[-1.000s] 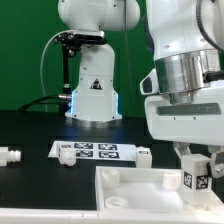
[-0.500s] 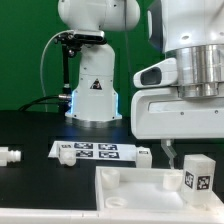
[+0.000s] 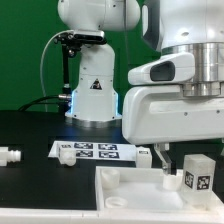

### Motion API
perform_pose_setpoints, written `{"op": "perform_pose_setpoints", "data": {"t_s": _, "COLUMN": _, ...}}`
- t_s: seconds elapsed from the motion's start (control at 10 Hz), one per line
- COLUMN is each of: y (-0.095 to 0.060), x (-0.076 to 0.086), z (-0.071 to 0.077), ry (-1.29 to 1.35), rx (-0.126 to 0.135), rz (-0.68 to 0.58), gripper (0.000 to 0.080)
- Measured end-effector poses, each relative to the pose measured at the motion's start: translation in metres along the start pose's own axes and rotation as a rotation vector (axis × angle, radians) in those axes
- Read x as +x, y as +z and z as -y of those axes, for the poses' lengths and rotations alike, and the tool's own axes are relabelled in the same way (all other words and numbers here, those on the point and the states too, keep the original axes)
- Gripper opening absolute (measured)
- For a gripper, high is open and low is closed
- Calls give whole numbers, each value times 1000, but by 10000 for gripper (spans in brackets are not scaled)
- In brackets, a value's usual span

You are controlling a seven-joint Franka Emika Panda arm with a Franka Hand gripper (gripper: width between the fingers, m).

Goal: Assemble square table

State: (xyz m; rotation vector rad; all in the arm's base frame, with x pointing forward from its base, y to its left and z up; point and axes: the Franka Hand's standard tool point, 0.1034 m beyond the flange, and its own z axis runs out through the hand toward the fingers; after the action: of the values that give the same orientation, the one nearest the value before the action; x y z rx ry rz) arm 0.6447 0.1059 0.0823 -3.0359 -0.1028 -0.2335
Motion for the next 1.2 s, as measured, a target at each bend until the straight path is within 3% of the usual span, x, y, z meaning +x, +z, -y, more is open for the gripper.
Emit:
{"op": "perform_pose_setpoints", "data": {"t_s": 0.2, "y": 0, "x": 0, "z": 0, "ry": 10, "rx": 1, "rz": 0, "gripper": 396}}
{"op": "perform_pose_setpoints", "data": {"t_s": 0.3, "y": 0, "x": 0, "z": 0, "ry": 80, "rx": 1, "rz": 0, "gripper": 396}}
{"op": "perform_pose_setpoints", "data": {"t_s": 0.4, "y": 0, "x": 0, "z": 0, "ry": 175, "rx": 0, "rz": 0, "gripper": 284}}
{"op": "perform_pose_setpoints", "data": {"t_s": 1.0, "y": 1, "x": -4, "z": -7, "ry": 1012, "rx": 0, "rz": 16, "gripper": 284}}
{"op": "perform_pose_setpoints", "data": {"t_s": 1.2, "y": 1, "x": -6, "z": -9, "ry": 1309, "rx": 22, "rz": 36, "gripper": 285}}
